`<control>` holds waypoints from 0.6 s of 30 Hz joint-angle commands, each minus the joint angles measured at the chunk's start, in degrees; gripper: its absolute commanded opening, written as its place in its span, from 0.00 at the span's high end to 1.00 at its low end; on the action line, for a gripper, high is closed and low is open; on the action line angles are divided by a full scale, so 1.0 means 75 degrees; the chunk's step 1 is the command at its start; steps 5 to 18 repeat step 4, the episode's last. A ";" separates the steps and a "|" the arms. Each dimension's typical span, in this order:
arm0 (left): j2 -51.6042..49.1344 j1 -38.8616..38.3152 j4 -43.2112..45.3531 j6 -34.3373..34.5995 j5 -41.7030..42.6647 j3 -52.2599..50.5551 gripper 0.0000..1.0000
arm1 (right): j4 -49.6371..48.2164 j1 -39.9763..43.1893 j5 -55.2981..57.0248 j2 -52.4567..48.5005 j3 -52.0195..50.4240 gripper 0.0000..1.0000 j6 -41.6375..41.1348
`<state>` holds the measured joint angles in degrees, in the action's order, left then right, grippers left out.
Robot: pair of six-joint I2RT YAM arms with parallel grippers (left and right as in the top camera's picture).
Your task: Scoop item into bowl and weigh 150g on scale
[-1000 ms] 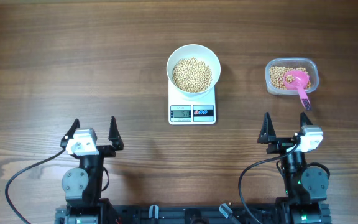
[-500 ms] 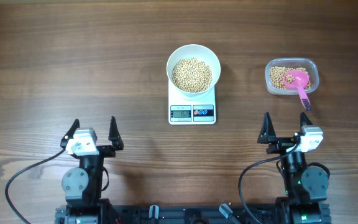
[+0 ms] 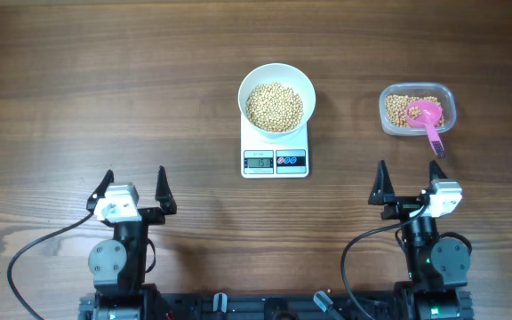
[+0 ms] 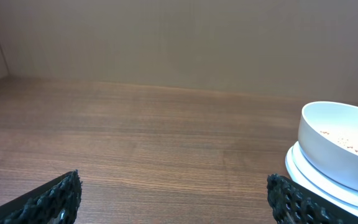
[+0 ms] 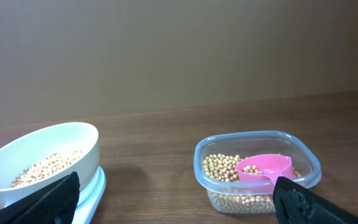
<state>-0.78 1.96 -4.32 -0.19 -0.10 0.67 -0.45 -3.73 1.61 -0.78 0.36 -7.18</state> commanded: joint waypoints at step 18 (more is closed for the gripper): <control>0.0082 -0.0047 -0.0009 -0.0122 0.0122 -0.0044 0.00 | -0.0020 -0.0023 0.0131 0.0076 -0.0009 0.00 0.0134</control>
